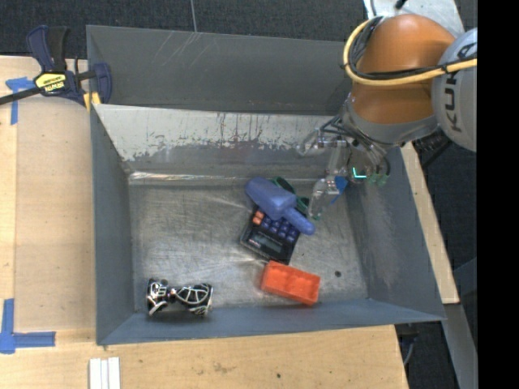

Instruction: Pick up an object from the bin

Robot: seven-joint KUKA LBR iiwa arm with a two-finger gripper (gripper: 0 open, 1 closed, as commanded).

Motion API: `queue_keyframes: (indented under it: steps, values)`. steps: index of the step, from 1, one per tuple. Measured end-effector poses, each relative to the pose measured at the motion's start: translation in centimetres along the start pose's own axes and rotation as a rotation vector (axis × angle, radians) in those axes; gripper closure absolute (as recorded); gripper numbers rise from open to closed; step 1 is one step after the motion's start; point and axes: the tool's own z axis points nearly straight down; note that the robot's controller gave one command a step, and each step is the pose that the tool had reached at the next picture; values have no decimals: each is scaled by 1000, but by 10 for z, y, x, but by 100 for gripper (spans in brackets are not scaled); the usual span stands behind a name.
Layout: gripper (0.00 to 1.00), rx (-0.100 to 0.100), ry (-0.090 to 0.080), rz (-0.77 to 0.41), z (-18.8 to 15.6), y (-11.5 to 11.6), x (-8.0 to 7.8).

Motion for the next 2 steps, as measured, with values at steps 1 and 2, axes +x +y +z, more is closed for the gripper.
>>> queue_keyframes:
  steps: [1, 2]
  values:
    - [0, 1, -8, -1, -4, 0, -2]
    - [0, 1, -13, -104, 26, -5, -6]
